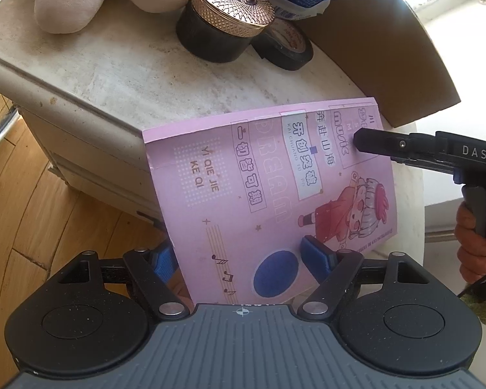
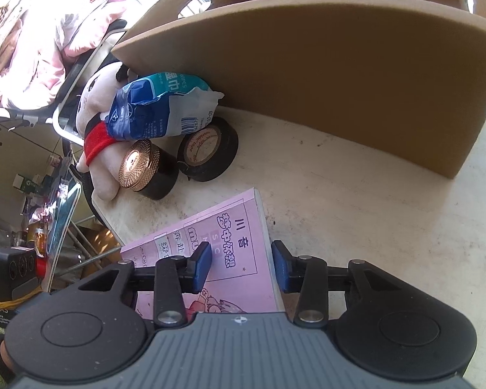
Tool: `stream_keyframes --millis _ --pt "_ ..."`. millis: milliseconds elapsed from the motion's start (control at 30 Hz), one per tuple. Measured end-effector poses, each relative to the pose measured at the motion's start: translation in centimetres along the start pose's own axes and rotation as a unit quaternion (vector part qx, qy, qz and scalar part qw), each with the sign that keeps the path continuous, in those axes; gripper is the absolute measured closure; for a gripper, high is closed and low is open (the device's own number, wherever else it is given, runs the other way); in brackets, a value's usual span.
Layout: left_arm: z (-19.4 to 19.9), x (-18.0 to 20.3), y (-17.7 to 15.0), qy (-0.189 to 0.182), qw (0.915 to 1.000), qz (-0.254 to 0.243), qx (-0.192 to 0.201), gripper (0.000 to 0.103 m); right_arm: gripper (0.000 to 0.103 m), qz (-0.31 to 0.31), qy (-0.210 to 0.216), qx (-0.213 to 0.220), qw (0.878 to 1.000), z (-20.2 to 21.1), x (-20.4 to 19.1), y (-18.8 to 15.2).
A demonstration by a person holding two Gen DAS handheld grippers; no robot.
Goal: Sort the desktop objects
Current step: 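Lift the pink booklet with the left gripper toward the cardboard box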
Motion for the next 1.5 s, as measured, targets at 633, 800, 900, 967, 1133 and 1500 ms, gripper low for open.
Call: stream_keyframes --millis 633,800,900,967,1133,1500 --pt "4.7 3.6 3.3 0.055 0.9984 -0.008 -0.005 0.018 0.060 -0.086 0.024 0.037 0.995 3.4 -1.4 0.8" --pt "6.8 5.6 5.1 0.067 0.9973 -0.029 -0.001 0.017 0.060 -0.098 0.035 0.068 0.992 6.8 -2.7 2.1" --pt "8.9 7.3 6.2 0.073 0.9962 -0.046 0.007 0.016 0.060 -0.099 0.035 0.089 0.990 9.0 -3.6 3.2" --pt "10.0 8.5 7.0 0.075 0.9956 -0.054 0.011 0.016 0.060 -0.097 0.036 0.108 0.989 10.5 -4.1 4.0" --pt "12.8 12.1 9.4 0.078 0.9921 -0.093 0.030 0.015 0.060 -0.095 0.041 0.149 0.983 14.0 -4.7 5.7" --pt "12.5 17.6 13.1 0.068 0.9839 -0.155 0.056 0.015 0.059 -0.119 0.004 0.205 0.972 17.2 -2.6 7.6"
Point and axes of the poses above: each gripper's, at about its wrist camera, not at the fingertips, and z roughly against the way its jaws point, x to its right, y to its top, the point moved 3 cm from there along -z, roughly the way its jaws point, and after that the axes turned 2 degrees about -z, right-handed, at the moved point
